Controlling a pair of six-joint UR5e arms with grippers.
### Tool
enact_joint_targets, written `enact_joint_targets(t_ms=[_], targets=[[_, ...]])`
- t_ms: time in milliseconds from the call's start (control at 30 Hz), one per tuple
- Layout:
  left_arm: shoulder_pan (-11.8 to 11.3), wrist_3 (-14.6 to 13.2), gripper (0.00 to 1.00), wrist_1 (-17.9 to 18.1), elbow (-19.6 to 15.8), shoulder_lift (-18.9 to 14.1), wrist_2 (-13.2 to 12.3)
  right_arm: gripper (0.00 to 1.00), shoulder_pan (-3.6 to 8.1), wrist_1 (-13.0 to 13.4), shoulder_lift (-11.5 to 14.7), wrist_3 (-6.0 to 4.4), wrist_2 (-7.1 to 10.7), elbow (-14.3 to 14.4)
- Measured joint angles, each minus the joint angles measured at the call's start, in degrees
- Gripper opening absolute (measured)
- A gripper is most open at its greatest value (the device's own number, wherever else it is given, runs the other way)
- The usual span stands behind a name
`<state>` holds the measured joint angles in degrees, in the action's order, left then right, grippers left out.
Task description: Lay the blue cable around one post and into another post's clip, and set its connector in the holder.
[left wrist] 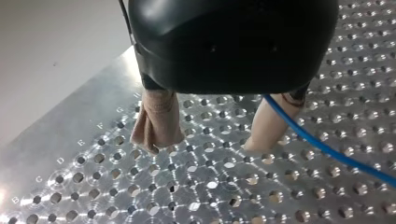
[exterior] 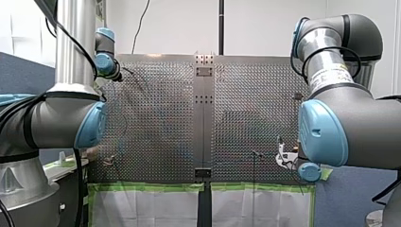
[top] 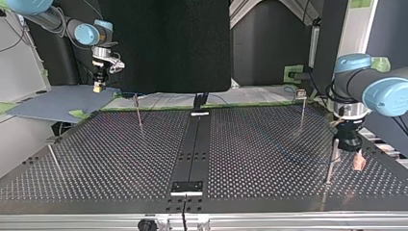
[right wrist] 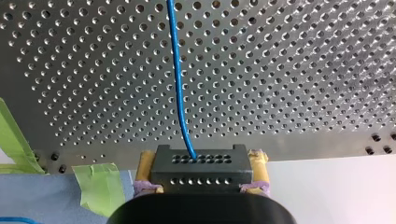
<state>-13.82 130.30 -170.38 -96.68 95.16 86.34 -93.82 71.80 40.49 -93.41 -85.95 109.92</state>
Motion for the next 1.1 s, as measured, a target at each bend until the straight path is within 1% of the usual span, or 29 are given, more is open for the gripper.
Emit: enact_joint_targets(t_ms=[267, 467, 633, 800, 1000, 1100], targets=[[0.6, 0.1, 1.0, -1.6, 0.0, -2.0, 0.5, 0.0, 0.0, 0.0, 0.0, -0.03, 0.16, 0.0], [1.0, -0.8, 1.0, -2.7, -0.1, -2.4, 2.0, 0.0, 0.0, 0.0, 0.0, -0.08, 0.31, 0.0], [1.3, -2.3, 1.0, -4.2, -0.1, -2.7, 3.6, 0.0, 0.0, 0.0, 0.0, -0.11, 0.33, 0.0], [1.4, -3.2, 1.0, -5.0, -0.4, -4.2, 5.3, 0.0, -0.07, 0.1, 0.0, -0.12, 0.33, 0.0], [1.7, -3.5, 1.0, -5.7, -0.6, -4.8, 5.5, 0.0, -0.1, 0.2, 0.0, -0.12, 0.54, 0.0], [1.9, -3.4, 1.0, -5.8, -1.1, -5.5, 4.9, 0.0, -0.1, 0.2, 0.0, -0.12, 0.58, 0.0]])
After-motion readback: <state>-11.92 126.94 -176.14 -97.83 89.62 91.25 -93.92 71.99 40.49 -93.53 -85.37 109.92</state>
